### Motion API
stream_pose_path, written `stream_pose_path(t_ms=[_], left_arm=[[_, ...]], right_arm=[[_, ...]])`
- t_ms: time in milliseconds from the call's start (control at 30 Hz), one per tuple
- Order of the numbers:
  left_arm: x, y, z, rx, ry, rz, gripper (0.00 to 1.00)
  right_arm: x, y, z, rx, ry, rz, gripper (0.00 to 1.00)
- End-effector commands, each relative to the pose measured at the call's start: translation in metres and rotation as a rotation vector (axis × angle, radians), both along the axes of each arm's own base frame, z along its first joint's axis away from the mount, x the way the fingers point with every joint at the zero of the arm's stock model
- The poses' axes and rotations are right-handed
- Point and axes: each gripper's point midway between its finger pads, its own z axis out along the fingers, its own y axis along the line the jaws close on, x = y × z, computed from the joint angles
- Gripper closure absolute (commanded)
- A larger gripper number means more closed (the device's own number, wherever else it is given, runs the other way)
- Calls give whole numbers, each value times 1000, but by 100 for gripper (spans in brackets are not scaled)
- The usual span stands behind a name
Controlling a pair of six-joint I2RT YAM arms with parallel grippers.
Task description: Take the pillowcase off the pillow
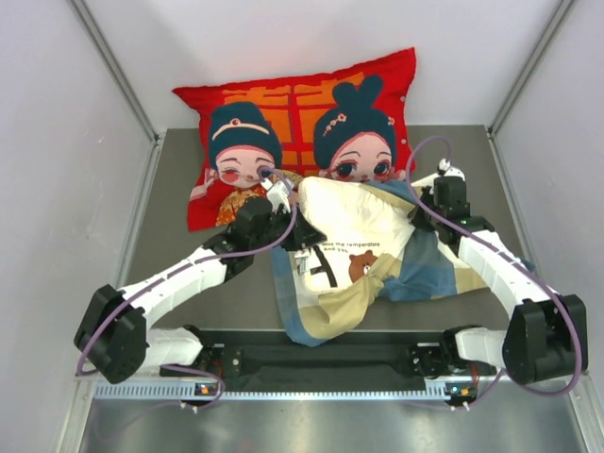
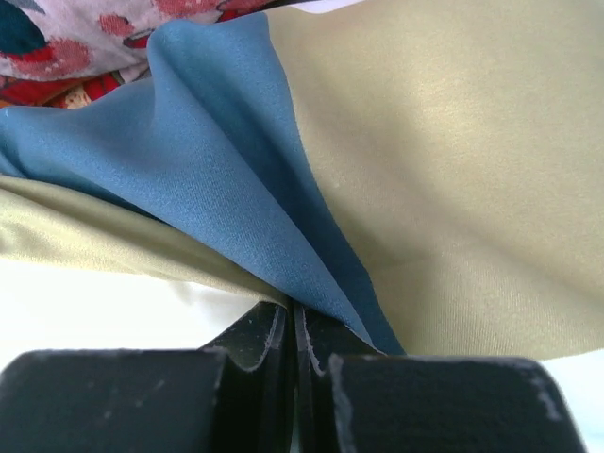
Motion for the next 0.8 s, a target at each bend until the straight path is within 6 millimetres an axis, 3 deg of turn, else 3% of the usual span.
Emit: stream_pose_path(t_ms=[0,67,133,167,333,433,567,667,767], left_arm=[[12,6,12,-21,-55,32,100],[13,3,12,-35,-53,27,100],[16,2,13,-46,-56,34,100],[18,0,17,-59,-66,34,100],[32,-12,23,-77,-63,30,100],[50,-21,21,-72,-55,56,100],[72,-20,25,-83,-59,110,100],[93,-9,37,-102,-80,162,100],[102,-7,45,-112,-93,148,100]], right_arm=[[4,-19,-5,-50,28,-41,100],[4,-11,-4,-18,18,-4,100],[3,-1,0,14,-5,45,91],[2,2,7,23,-30,58,76],[-12,20,34,16,-119,153,23],[-34,42,66,15,-215,239,14],[-62,68,89,3,-296,314,10],[-84,86,92,39,-297,387,10],[-100,103,77,71,-258,451,10]])
